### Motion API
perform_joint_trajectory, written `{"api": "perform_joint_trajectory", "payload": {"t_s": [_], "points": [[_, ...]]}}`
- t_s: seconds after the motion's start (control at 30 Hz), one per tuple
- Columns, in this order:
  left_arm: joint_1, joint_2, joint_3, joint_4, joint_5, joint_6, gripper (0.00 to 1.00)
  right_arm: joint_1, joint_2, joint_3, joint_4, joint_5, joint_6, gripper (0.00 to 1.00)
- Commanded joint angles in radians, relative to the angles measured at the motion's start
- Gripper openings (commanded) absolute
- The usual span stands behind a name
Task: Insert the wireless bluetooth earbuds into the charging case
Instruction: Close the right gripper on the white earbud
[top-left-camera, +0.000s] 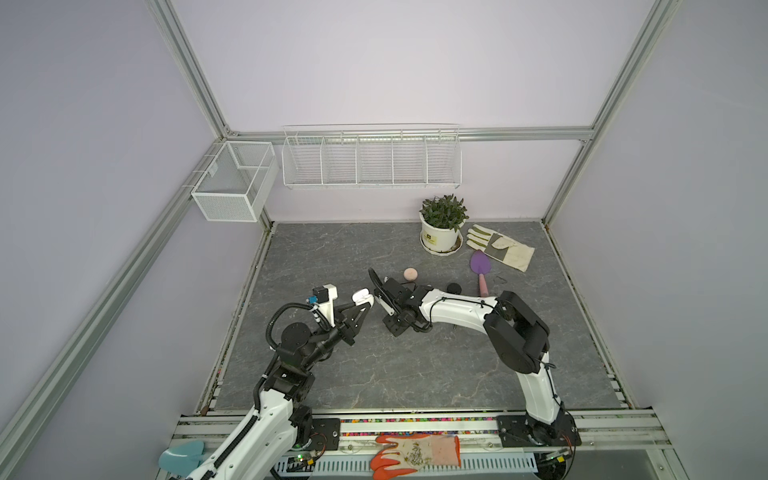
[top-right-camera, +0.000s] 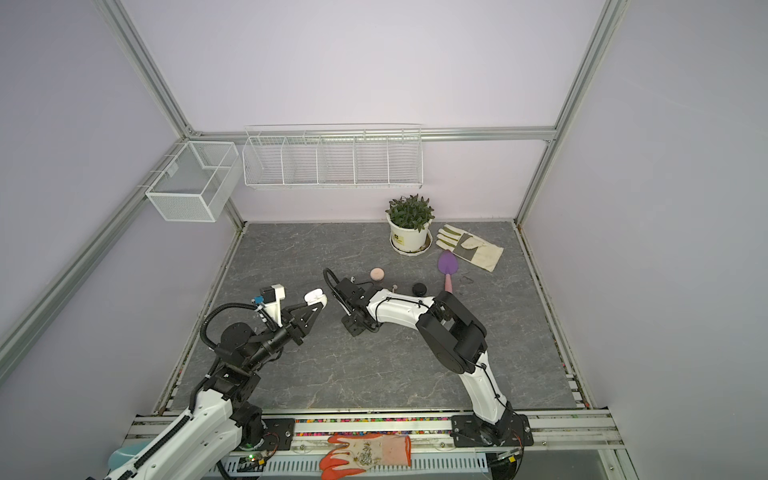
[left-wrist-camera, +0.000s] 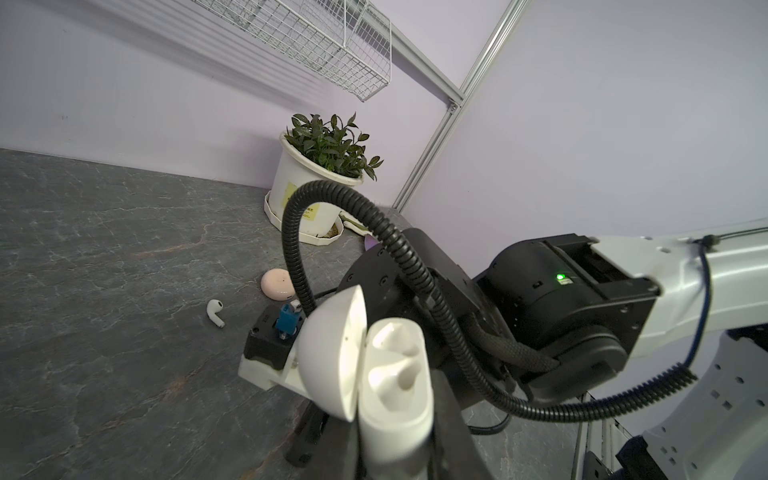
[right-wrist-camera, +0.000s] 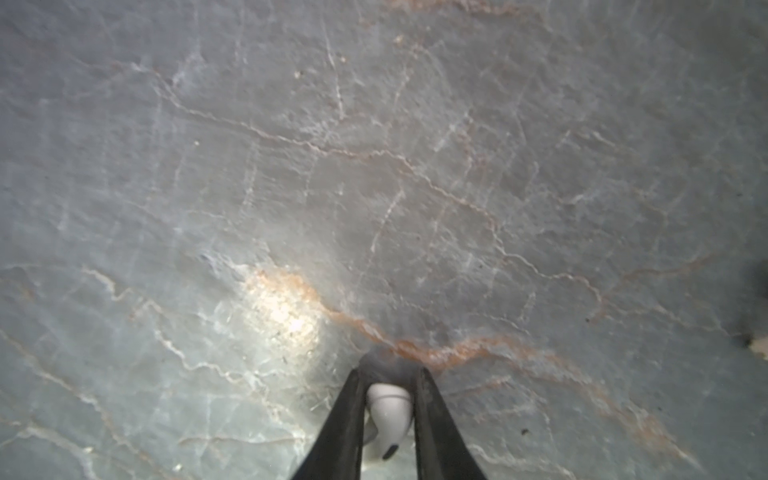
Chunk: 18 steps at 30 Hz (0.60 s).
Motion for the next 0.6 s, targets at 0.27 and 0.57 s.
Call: {"api": "perform_joint_trajectory", "payload": {"t_s": [0.27,0.57], "points": [[0.002,0.016,-0.01,0.023,0.02,-0.008,0.0,0.008,-0.047,-0.011,-0.096,0.036,0.047,0.43],[0.003,-0.003,-0.012,0.008,0.003,-0.009,0.0,0.017,-0.047,-0.007,-0.111,0.031,0.077,0.41]]}}
